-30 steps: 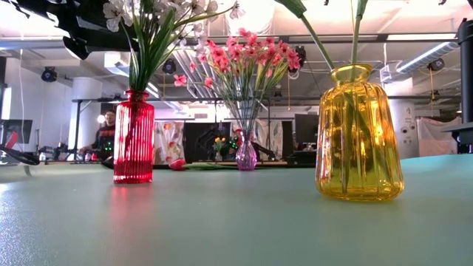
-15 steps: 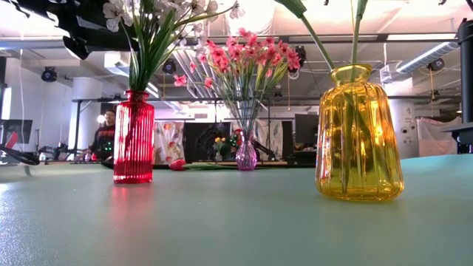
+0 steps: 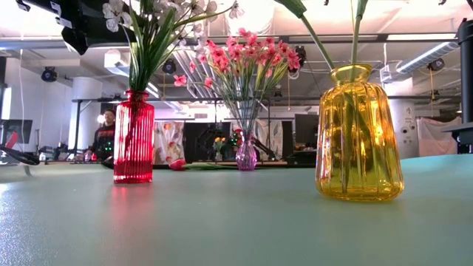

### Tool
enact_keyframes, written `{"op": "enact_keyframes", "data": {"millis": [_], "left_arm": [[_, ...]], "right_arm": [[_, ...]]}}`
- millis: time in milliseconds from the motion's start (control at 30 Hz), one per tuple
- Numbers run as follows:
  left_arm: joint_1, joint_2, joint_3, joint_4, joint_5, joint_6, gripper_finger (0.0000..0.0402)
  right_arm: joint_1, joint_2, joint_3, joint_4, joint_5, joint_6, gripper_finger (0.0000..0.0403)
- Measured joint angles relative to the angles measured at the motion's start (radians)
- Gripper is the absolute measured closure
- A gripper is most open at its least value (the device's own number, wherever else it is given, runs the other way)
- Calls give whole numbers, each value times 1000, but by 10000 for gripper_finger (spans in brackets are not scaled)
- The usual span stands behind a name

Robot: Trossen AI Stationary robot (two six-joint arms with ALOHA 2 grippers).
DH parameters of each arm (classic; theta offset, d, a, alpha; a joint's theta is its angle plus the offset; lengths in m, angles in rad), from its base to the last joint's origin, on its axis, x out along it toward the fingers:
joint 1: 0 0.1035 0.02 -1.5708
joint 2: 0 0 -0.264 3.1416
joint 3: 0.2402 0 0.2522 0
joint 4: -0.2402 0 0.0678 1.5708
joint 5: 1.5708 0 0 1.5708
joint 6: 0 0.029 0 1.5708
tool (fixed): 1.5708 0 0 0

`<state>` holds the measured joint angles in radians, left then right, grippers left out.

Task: Sort flowers into vase by color
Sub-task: Put the white flower into the red flower vase

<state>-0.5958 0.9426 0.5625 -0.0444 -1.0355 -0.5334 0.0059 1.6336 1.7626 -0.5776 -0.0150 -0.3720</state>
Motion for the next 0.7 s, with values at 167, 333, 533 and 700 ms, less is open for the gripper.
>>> {"op": "enact_keyframes", "data": {"millis": [167, 333, 533, 700], "left_arm": [[0, -19, 0, 0, -14, 2, 221], [0, -19, 0, 0, -32, 16, 221], [0, -16, 0, 3, -32, 18, 221], [-1, -20, 0, 10, -29, 17, 221]], "right_arm": [[0, -19, 0, -16, 1, 23, 257], [0, -39, 0, -15, 1, 48, 257], [0, -42, 0, -11, 1, 59, 257], [0, -42, 0, -9, 1, 59, 257]]}}
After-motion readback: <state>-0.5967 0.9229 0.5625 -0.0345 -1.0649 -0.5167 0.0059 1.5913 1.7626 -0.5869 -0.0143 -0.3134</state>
